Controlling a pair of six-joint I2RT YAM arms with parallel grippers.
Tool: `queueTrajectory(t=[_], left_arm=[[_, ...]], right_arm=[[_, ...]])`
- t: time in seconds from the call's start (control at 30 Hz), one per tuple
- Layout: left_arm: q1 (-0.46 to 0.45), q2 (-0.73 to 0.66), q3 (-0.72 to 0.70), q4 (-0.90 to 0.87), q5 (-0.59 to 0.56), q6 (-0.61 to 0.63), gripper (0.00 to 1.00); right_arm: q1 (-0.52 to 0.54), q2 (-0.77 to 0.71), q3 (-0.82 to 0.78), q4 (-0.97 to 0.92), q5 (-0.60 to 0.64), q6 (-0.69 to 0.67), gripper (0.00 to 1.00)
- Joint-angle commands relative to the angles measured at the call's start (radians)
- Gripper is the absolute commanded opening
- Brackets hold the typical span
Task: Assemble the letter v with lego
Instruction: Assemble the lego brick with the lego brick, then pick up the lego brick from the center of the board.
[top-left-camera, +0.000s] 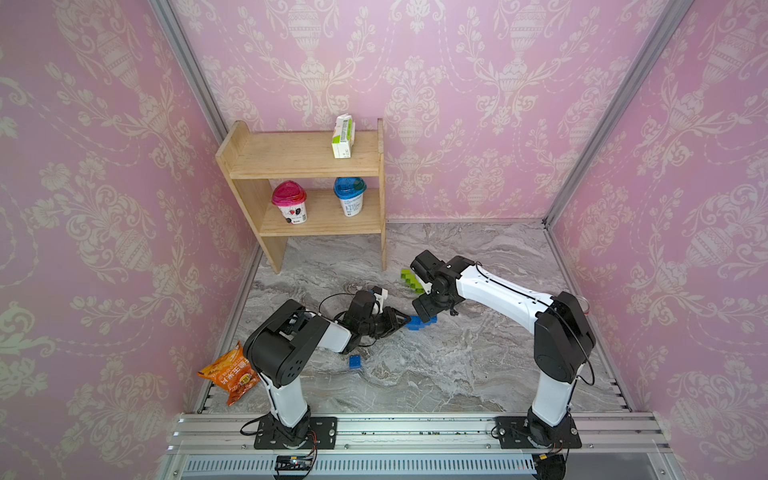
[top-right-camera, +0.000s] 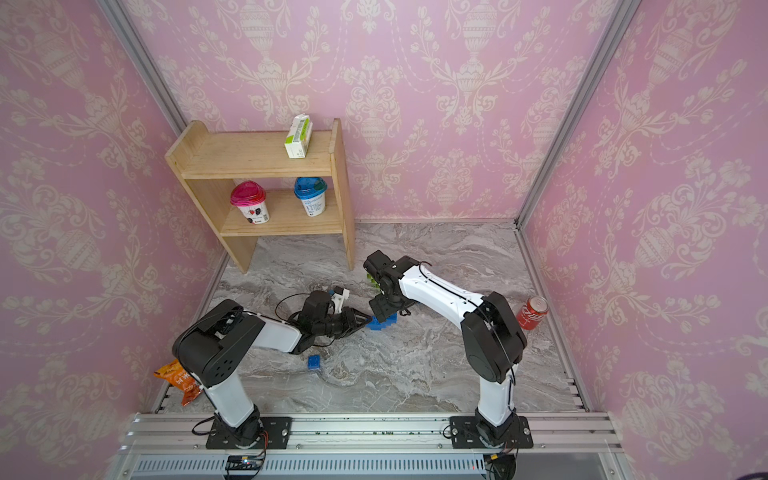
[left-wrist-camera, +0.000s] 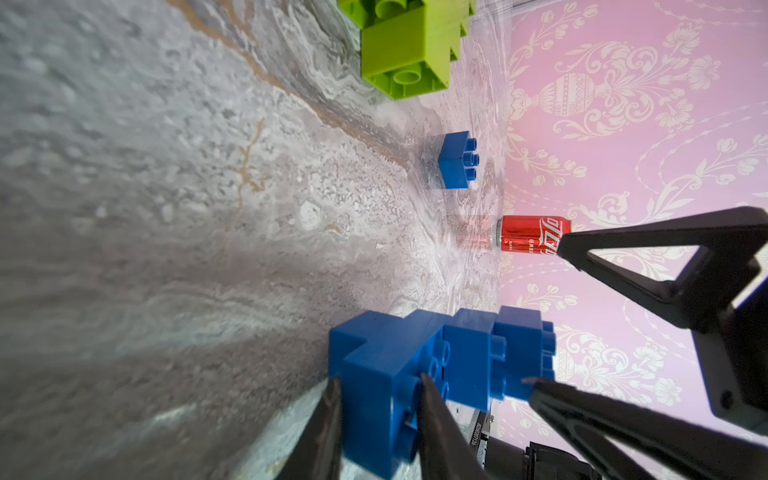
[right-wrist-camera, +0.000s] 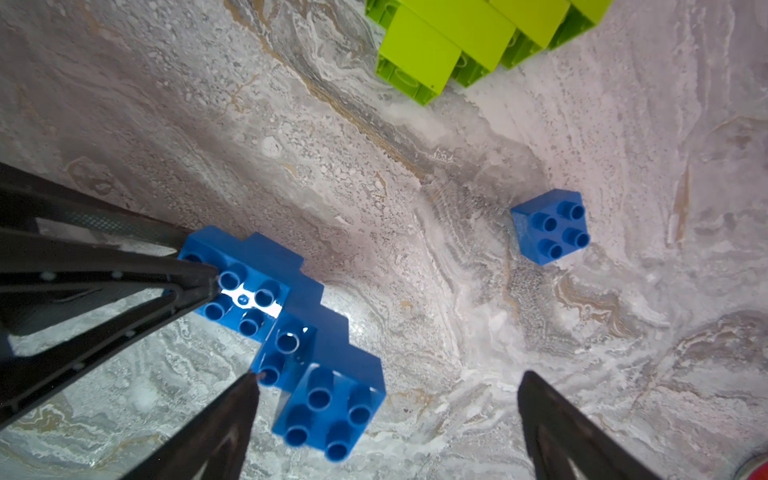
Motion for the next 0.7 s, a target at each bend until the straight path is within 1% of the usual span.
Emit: queueTrajectory(t=[0.0,0.17,0.37,0.43,0.53,0.6,0.67], left_arm=[[-0.003,0.008,0.002,-0.02,0.003,0.026,0.3],[-0.003,0.008,-0.001,-0.017,0.005,0.024,0.3],[-0.003,0.008,0.001,-0.014,0.006,0.023,0.3],[-0.003,0.005,0.0,-0.016,0.005,0.023,0.3],[-0.003,0.0,-0.001,-0.017,0.005,0.023,0.3],[-0.002,-0.001,0.0,-0.018,0.007,0.025,0.3],[-0.002,0.002,0.003,-0.019,0.012,0.028,0.3]], right_arm=[[0.001,0.024,-0.011,0.005,0.002,0.018,0.98],[0.004,0.034,-0.008,0.001,0.009,0.015,0.98],[-0.006,-0.048,0.002,0.015,0.02,0.016,0.98],[-0.044,-0.095,-0.02,0.043,0.012,0.027,0.98],[-0.127,-0.121,-0.046,0.058,0.026,-0.007,0.97],[-0.185,-0.097,-0.054,0.076,0.004,-0.075,0.95],[-0.226,-0.06,-0.057,0.098,-0.043,-0.185,0.91]])
